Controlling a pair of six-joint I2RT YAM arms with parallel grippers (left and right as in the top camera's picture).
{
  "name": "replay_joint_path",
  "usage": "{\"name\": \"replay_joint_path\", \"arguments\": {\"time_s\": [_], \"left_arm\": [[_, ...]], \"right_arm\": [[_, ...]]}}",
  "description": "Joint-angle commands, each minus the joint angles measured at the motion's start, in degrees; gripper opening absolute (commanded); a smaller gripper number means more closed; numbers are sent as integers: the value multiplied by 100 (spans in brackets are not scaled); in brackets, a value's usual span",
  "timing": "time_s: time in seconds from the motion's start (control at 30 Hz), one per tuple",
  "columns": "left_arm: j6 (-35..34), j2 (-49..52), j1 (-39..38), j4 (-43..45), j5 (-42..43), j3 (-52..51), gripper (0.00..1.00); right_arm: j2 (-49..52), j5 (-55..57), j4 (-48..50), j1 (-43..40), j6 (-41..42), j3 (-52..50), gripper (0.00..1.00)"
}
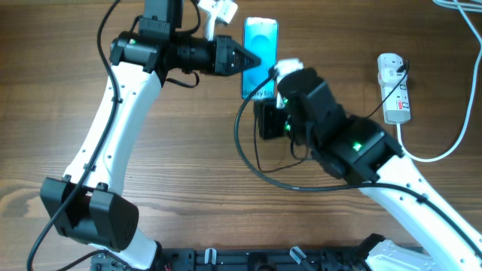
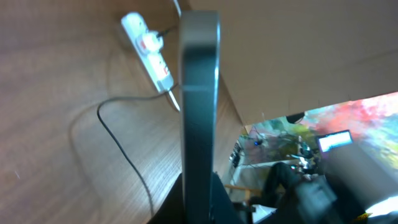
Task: Plug charger to phone and switch on socket
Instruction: 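Open the right gripper, release the plug, and pull back right, then lower the blue phone flat onto the table with the left gripper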
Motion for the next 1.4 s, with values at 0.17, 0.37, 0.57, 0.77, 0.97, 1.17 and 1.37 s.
{"name": "replay_joint_path", "arguments": {"time_s": [0.17, 0.37, 0.57, 0.77, 0.97, 1.17, 1.37], "left_arm": [[-31, -92, -107, -44, 238, -9, 4], [-31, -90, -107, -50, -439, -9, 4], [-33, -90, -107, -170, -1130, -9, 4], [-37, -79, -107, -313, -1449, -11, 4], [-203, -68, -107, -492, -1843, -11, 4], [-205, -68, -107, -632, -1952, -11, 4], [-203, -15, -109, -999, -2610, -17, 4]], "right_arm": [[-15, 686, -188, -94, -66, 232, 19], [-376, 398, -684, -94, 149, 232, 69], [-782, 393, -1530, -94, 951, 232, 99], [-691, 396, -2140, -94, 1698, 225, 100], [-396, 365, -2210, -92, 1759, 210, 100], [-33, 155, -2232, -92, 1720, 208, 100], [221, 162, -2339, -94, 1720, 208, 100]]}}
